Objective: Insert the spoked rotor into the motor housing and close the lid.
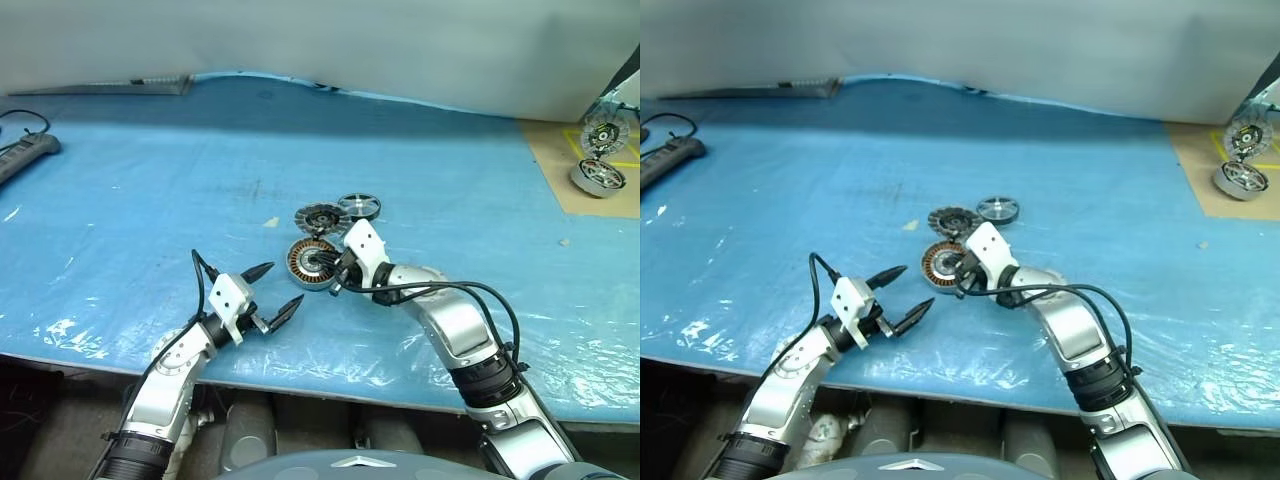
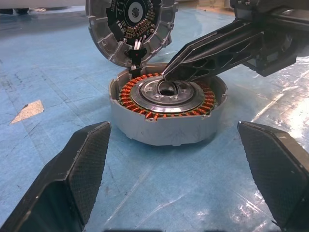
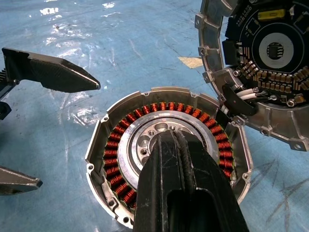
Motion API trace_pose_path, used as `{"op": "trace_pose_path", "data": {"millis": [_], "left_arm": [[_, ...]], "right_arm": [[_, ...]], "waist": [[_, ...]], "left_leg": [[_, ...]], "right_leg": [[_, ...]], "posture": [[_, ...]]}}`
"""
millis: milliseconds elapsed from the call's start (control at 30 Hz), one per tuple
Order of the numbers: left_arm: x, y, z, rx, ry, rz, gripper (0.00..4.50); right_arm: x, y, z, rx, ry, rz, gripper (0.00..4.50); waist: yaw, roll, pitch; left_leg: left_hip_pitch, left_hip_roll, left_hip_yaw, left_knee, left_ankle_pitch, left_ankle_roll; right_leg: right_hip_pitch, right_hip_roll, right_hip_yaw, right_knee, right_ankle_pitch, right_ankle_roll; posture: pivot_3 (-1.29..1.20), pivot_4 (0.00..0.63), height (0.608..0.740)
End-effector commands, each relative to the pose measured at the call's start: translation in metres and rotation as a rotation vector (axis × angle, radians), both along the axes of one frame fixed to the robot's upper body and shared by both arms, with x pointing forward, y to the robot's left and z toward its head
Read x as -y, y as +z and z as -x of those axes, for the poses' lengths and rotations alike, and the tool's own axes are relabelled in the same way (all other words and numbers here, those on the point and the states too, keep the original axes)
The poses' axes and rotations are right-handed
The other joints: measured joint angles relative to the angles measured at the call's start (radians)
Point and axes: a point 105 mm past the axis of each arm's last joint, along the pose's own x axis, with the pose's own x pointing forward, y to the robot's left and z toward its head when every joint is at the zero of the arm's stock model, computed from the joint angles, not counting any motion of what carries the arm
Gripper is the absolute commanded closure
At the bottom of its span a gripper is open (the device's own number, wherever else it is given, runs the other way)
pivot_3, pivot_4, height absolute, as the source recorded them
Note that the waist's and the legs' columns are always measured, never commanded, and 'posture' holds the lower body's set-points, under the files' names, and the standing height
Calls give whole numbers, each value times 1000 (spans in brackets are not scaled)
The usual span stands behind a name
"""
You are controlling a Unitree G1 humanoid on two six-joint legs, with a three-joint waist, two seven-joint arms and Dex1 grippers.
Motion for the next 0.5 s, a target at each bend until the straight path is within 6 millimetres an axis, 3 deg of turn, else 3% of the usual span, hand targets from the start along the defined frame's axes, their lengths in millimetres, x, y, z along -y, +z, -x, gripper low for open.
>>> {"op": "trace_pose_path", "data": {"millis": [33, 500], "left_arm": [[1, 10, 1, 45, -13, 6, 0], [-1, 9, 2, 38, -10, 1, 0]], "right_arm": [[-4, 0, -4, 18, -2, 1, 4479], [-9, -1, -8, 23, 5, 4, 4479]], "waist": [[0, 0, 0], [0, 0, 0]], "left_leg": [[0, 0, 0, 0, 0, 0], [0, 0, 0, 0, 0, 0]], "right_leg": [[0, 0, 0, 0, 0, 0], [0, 0, 0, 0, 0, 0]], "posture": [[0, 150, 740], [0, 150, 740]]}}
